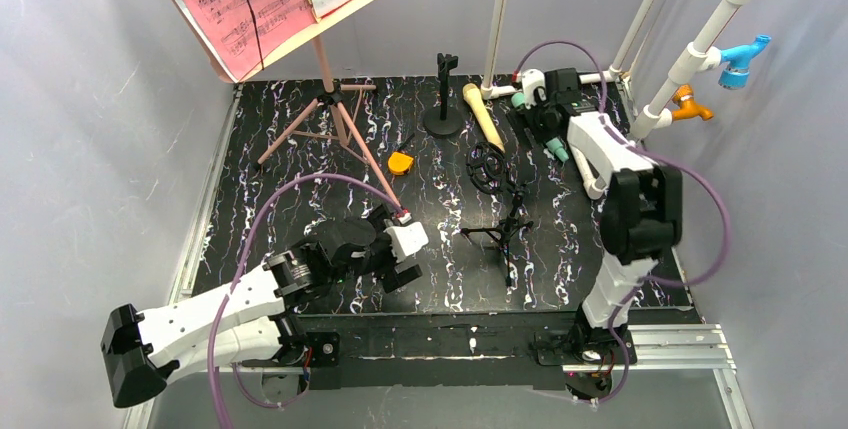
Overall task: Pack up the instrument practice props
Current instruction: Place the microphone at the center of the board, then pick up the microphone stand at the center of the board.
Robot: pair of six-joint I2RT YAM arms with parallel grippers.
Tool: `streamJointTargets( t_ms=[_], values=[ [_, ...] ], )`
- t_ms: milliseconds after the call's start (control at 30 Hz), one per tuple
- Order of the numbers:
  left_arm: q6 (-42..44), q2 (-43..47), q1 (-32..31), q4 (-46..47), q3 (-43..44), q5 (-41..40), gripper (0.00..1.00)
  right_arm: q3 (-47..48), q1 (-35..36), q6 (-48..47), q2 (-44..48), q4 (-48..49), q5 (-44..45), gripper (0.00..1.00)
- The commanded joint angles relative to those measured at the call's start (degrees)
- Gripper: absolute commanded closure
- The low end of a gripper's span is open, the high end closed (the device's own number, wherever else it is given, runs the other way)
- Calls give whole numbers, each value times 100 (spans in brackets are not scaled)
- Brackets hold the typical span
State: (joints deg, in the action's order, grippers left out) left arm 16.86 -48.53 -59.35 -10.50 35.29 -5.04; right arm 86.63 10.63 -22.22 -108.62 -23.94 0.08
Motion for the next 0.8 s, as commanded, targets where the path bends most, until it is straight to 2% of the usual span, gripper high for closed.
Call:
streamJointTargets(
  t_ms=[0,133,200,400,767],
  values=[
    [338,-199,58,480,319,672,2,-867,-5,-27,1241,-114,-832,10],
    [595,-301,82,551,38,768,2,-1859,-29,-279,2222,-208,-1307,10],
    [800,-344,73,144,142,850,2,-2323,-91,-414,2657,-233,-1476,9],
    [1087,-297,69,-215,262,294,2,-3518,-451,-573,3856,-260,-2133,9],
    [1100,-257,73,-429,355,460,2,-4686,-1421,-424,5146,17,-3541,9]
  ],
)
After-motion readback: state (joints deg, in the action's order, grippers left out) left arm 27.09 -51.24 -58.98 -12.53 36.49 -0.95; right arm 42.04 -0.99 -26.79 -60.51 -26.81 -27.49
